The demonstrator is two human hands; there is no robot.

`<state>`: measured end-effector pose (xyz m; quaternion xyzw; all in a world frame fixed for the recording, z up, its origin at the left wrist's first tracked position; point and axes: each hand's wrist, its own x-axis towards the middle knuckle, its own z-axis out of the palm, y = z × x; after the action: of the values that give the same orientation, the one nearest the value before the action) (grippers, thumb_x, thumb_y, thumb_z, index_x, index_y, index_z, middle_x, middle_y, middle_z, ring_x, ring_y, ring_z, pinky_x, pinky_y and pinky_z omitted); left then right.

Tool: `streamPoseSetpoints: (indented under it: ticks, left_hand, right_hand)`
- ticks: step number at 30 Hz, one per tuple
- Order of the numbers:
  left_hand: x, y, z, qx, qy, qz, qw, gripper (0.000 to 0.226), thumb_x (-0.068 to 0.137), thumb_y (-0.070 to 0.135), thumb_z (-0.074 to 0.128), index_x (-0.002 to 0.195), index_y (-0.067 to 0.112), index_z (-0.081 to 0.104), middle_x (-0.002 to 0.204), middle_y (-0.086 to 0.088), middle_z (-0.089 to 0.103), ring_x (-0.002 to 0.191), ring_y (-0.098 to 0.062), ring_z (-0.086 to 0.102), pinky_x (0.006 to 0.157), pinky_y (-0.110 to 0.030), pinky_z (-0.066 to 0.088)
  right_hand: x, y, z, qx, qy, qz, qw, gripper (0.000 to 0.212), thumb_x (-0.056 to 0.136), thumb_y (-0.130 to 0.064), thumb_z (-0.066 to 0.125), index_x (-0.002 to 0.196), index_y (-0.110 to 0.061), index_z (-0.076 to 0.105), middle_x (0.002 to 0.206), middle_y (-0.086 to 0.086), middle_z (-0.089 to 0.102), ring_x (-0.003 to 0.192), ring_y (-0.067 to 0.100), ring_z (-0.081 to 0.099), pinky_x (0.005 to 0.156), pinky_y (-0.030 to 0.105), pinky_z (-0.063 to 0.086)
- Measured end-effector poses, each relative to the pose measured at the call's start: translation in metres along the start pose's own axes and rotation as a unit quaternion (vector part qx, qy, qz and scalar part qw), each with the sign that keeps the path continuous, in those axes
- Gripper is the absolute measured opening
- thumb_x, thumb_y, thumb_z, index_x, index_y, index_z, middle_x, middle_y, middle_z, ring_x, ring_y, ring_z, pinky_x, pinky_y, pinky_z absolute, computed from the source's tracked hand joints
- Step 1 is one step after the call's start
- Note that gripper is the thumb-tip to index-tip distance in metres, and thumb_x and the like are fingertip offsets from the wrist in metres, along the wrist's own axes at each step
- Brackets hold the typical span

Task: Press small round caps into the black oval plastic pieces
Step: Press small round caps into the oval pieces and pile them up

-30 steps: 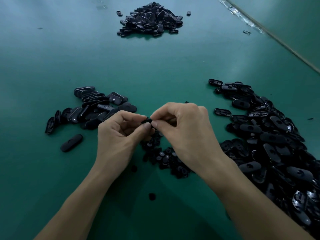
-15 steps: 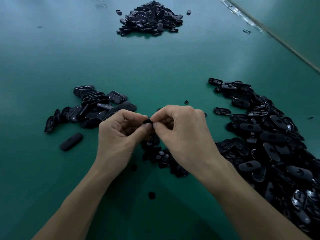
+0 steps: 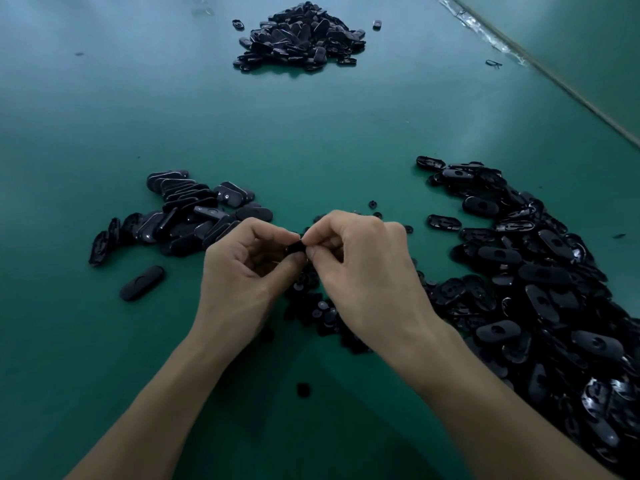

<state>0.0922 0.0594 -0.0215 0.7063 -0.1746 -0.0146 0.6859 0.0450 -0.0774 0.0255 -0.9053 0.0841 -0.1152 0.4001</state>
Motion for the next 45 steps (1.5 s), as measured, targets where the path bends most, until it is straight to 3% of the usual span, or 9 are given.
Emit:
streamPoseSetpoints:
  ticks: [3,10,15,20,23,26,29,39,45]
  left_hand:
    - [-0.001,0.0,0.001,0.023,-0.001,0.014,1.0,0.029,0.083,-0.006,0.075,0.088,0.021,0.065,0.085,0.004,0.074,0.075,-0.009,0.071,0.07,-0.018,0.055]
    - [0.001,0.001,0.001,0.059,0.014,0.032,0.998,0.016,0.081,0.015,0.073,0.087,0.024,0.062,0.082,0.008,0.071,0.072,-0.008,0.068,0.066,-0.019,0.054]
    - [0.0,-0.001,0.004,0.043,0.018,0.01,0.999,0.023,0.08,0.008,0.074,0.089,0.024,0.06,0.08,-0.001,0.071,0.066,-0.009,0.065,0.061,-0.024,0.054]
    - [0.0,-0.001,0.004,-0.013,-0.002,-0.004,1.0,0.027,0.081,0.007,0.076,0.094,0.026,0.061,0.08,0.009,0.073,0.071,-0.002,0.065,0.065,-0.016,0.052]
    - [0.0,0.0,0.003,-0.042,-0.003,-0.015,0.999,0.025,0.078,0.013,0.076,0.096,0.023,0.062,0.08,0.006,0.074,0.072,-0.003,0.067,0.067,-0.015,0.053]
    - [0.001,0.001,0.003,-0.059,-0.004,-0.023,0.998,0.025,0.074,0.015,0.075,0.097,0.019,0.064,0.081,0.005,0.076,0.073,-0.003,0.069,0.068,-0.015,0.054]
    - [0.001,0.0,0.004,-0.051,-0.009,-0.014,0.999,0.021,0.074,0.013,0.075,0.094,0.019,0.07,0.083,0.007,0.077,0.076,-0.003,0.07,0.072,-0.015,0.055]
    - [0.002,-0.002,0.001,-0.076,-0.022,-0.031,0.996,0.021,0.074,0.013,0.076,0.087,0.029,0.08,0.085,0.002,0.078,0.073,-0.007,0.072,0.071,-0.017,0.056]
    - [0.003,-0.001,0.001,-0.106,-0.01,-0.042,0.993,0.019,0.074,0.011,0.076,0.087,0.024,0.08,0.083,0.001,0.078,0.072,-0.008,0.072,0.068,-0.017,0.056]
  right_hand:
    - [-0.001,-0.004,-0.001,-0.015,-0.013,-0.01,1.0,0.012,0.095,-0.012,0.064,0.098,-0.02,0.072,0.083,-0.002,0.071,0.08,0.02,0.067,0.074,0.041,0.057]
    - [-0.004,-0.013,-0.005,-0.073,-0.05,-0.026,0.996,0.026,0.094,-0.004,0.055,0.106,-0.022,0.07,0.092,0.006,0.069,0.086,0.03,0.065,0.079,0.044,0.056]
    - [0.002,-0.009,-0.011,-0.079,-0.062,-0.042,0.994,0.02,0.095,-0.014,0.06,0.107,-0.025,0.073,0.1,0.0,0.069,0.095,0.021,0.064,0.086,0.039,0.054]
    - [0.014,0.001,-0.022,-0.109,-0.087,-0.062,0.988,0.022,0.095,-0.022,0.065,0.116,-0.027,0.071,0.113,-0.008,0.069,0.11,0.013,0.058,0.099,0.032,0.046]
    - [0.019,0.007,-0.026,-0.041,-0.121,-0.048,0.991,0.016,0.093,-0.019,0.068,0.104,-0.026,0.076,0.093,-0.012,0.074,0.091,0.001,0.066,0.088,0.026,0.054]
    - [0.021,0.013,-0.028,0.002,-0.123,-0.05,0.991,0.012,0.089,-0.016,0.072,0.095,-0.024,0.078,0.08,-0.015,0.074,0.079,-0.007,0.066,0.073,0.008,0.049]
    - [0.021,0.015,-0.028,0.027,-0.123,-0.044,0.991,0.011,0.085,-0.013,0.073,0.088,-0.023,0.077,0.072,-0.015,0.072,0.07,-0.011,0.065,0.064,0.002,0.044]
    - [0.014,0.019,-0.017,0.088,-0.092,-0.008,0.992,0.009,0.083,-0.016,0.073,0.082,-0.026,0.074,0.069,-0.014,0.072,0.063,-0.006,0.064,0.056,0.007,0.045]
    - [0.02,0.021,-0.022,0.109,-0.118,-0.01,0.987,0.01,0.083,-0.016,0.075,0.085,-0.026,0.076,0.074,-0.015,0.074,0.07,-0.004,0.069,0.067,0.015,0.054]
